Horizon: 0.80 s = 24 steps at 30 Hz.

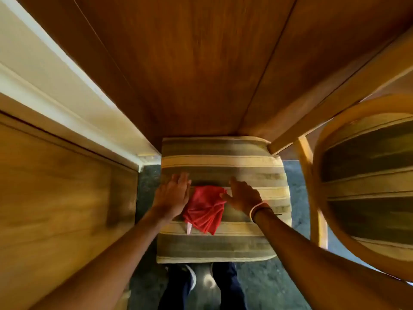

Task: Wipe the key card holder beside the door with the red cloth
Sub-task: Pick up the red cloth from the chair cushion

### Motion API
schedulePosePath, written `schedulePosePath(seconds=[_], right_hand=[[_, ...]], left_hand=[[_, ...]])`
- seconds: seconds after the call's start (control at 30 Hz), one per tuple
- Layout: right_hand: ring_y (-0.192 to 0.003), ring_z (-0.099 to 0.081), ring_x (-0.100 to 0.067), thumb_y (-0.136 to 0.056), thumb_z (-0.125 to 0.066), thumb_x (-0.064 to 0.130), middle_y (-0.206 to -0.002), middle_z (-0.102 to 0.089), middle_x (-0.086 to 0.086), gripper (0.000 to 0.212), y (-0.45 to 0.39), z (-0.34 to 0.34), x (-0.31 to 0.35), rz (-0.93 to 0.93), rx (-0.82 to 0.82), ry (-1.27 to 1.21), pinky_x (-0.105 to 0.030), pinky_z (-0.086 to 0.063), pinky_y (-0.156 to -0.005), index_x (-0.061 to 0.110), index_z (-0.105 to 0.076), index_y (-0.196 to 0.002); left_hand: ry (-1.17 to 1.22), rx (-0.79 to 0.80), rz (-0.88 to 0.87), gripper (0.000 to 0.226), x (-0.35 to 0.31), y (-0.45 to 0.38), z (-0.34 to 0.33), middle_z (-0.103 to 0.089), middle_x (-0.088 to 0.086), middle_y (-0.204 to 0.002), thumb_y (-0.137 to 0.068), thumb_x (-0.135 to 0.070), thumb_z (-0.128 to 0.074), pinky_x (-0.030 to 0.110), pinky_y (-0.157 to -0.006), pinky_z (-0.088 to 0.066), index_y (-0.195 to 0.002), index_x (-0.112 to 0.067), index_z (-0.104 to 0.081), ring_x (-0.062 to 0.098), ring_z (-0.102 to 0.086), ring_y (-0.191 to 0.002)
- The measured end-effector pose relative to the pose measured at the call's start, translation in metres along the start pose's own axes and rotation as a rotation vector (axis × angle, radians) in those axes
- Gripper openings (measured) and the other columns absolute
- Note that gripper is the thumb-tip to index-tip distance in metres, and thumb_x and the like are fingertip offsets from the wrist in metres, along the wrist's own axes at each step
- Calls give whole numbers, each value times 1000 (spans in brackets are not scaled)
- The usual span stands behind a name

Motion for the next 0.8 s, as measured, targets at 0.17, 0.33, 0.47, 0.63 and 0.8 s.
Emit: schedulePosePath(seconds=[0.17,0.33,0.47,0.63,0.8], right_hand=[[-122,-67,-38,-93,-70,47,-134,-69,-20,65,-15,-59,-13,-137,45,-417,-47,-56,-105,5,-55,-140],[-112,-72,-35,-87,-79,35,-123,-75,-18,57,-23,-85,-18,-197,-11,-591,-47,-61,-98,4,-62,-133],[-118,-70,-37,-92,-74,25,-129,-72,-19,53,-20,-83,-13,-167,-23,-654,-48,-58,-103,3,-58,-138],[-121,-67,-41,-93,-74,25,-131,-69,-22,56,-7,-46,6,-85,-95,-712,-49,-56,-104,2,-56,-140],[-121,-67,-33,-96,-71,20,-132,-69,-17,52,20,25,47,137,-221,-777,-28,-52,-91,4,-55,-142]], left_hand=[[459,344,203,48,8,5,-59,-66,18,-110,-100,-46,-33,49,-83,-58,-124,-8,-50,33,-67,-96],[886,414,337,72,8,9,-80,-54,23,-132,-88,-49,-57,52,-98,-52,-140,-4,-34,37,-58,-117],[759,386,462,53,18,1,-87,-54,15,-135,-91,-13,-63,45,-100,-53,-140,-11,-41,32,-55,-124],[680,293,406,34,16,-7,-47,-63,14,-123,-89,-12,-65,36,-93,-54,-122,-8,-57,30,-60,-115],[680,67,258,28,0,-16,41,-61,8,-118,-91,-9,-62,26,-86,-52,-119,-9,-55,29,-58,-118]])
Point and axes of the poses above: each hand's wrist, its own y-axis away from the middle knuckle, its own z-axis out of the back of the hand, x = y × z, the point moved 5 cm from there along -y, towards the middle knuckle
